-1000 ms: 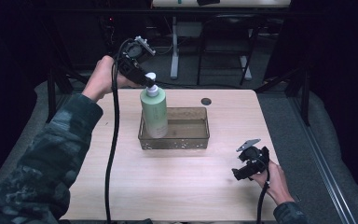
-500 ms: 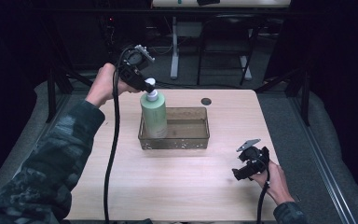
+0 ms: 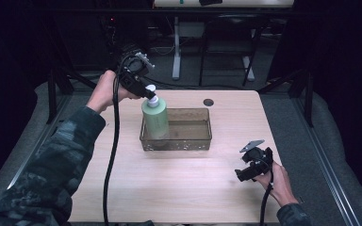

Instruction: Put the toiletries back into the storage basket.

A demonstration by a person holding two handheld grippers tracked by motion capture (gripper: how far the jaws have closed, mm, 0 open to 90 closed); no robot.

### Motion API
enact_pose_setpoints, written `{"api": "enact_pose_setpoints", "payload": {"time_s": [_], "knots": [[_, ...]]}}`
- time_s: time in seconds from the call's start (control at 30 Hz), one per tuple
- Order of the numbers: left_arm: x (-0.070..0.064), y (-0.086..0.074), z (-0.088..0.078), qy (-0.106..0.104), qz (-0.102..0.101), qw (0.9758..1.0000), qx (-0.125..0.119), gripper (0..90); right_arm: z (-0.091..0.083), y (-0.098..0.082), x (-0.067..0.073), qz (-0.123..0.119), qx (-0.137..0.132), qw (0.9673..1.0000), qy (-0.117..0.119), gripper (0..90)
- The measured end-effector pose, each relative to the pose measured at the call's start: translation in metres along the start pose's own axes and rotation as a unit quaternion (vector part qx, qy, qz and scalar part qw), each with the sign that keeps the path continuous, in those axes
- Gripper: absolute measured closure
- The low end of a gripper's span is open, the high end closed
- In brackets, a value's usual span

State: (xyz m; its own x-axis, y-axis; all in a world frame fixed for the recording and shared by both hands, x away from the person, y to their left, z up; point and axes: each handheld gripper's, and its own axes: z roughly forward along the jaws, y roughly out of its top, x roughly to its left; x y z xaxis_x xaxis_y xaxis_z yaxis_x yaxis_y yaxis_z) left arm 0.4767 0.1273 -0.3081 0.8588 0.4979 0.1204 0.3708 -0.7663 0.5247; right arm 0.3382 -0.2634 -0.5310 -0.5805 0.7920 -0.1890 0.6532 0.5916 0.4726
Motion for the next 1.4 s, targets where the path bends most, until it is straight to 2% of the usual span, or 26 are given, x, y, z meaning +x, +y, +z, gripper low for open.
{"api": "enact_pose_setpoints", "payload": {"time_s": [0.6, 1.1, 1.4], "knots": [[0.001, -0.004, 0.002, -0.003, 0.012, 0.9997, 0.020, 63.9, 0.000, 0.000, 0.000, -0.001, 0.001, 1.0000, -0.002, 1.2], [0.004, -0.009, 0.006, -0.006, 0.009, 0.9995, 0.030, 63.9, 0.000, 0.000, 0.000, 0.001, 0.002, 1.0000, -0.001, 1.3], [0.004, -0.012, 0.013, -0.014, 0.007, 0.9988, 0.047, 63.9, 0.000, 0.000, 0.000, 0.000, 0.001, 1.0000, -0.001, 1.4]]}}
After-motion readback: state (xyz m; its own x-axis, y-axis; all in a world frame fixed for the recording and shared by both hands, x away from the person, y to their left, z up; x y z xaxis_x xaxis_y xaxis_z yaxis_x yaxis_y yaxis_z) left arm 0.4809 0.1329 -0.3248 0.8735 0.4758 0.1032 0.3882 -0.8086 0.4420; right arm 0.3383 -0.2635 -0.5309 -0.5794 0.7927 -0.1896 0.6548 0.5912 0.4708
